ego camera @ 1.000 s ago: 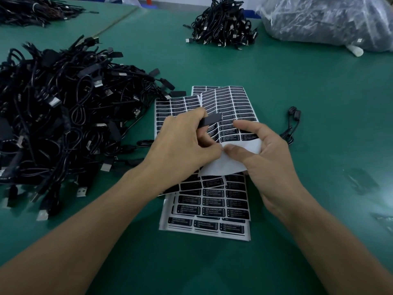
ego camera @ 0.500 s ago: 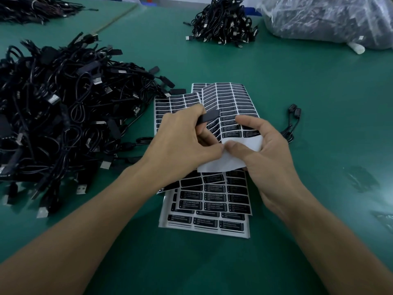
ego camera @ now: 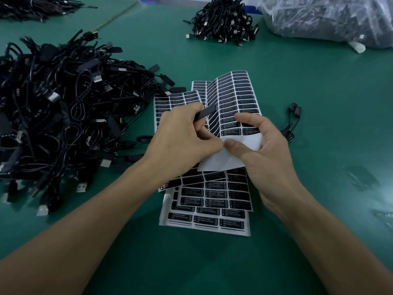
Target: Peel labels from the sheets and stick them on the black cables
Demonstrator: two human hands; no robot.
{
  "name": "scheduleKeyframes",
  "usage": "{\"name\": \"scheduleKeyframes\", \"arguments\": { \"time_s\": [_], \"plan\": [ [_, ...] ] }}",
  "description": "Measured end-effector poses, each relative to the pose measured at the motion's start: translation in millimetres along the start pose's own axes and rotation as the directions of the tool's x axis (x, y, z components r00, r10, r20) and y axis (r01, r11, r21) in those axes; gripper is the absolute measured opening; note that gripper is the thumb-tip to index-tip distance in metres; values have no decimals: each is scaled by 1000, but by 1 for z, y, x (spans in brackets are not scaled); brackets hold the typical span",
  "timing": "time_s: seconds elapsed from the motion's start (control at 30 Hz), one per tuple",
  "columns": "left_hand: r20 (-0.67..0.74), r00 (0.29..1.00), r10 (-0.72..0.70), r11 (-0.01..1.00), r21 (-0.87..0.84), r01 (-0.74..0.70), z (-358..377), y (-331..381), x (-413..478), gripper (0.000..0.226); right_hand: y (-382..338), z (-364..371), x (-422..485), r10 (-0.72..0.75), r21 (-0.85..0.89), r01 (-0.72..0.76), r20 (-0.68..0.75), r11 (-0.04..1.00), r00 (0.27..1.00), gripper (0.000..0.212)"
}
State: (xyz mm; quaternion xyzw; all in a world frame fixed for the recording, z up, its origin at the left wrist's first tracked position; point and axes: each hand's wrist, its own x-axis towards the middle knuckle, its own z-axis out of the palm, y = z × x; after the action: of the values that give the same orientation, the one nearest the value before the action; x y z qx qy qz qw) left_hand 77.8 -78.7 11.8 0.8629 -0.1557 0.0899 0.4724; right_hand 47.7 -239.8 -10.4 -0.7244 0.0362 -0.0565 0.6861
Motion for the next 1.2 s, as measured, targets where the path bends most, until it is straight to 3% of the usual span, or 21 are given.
{"name": "scheduleKeyframes", "arguments": {
  "time_s": [0.4, 1.0, 1.2],
  "plan": [
    [-18, 998, -64, 995, -84, 62, -2, -3, 2, 46, 1, 2, -1, -78, -59, 76, -22, 995, 997, 41],
    [108, 990, -87, 980, -168, 105, -6, -8, 6, 45, 5, 2, 0, -154, -128, 145, -60, 981, 986, 39],
    [-41, 984, -171, 950, -271, 154, -10, -10, 11, 39, 0, 0, -3, -142, -243, 127, -46, 962, 989, 39]
  ]
}}
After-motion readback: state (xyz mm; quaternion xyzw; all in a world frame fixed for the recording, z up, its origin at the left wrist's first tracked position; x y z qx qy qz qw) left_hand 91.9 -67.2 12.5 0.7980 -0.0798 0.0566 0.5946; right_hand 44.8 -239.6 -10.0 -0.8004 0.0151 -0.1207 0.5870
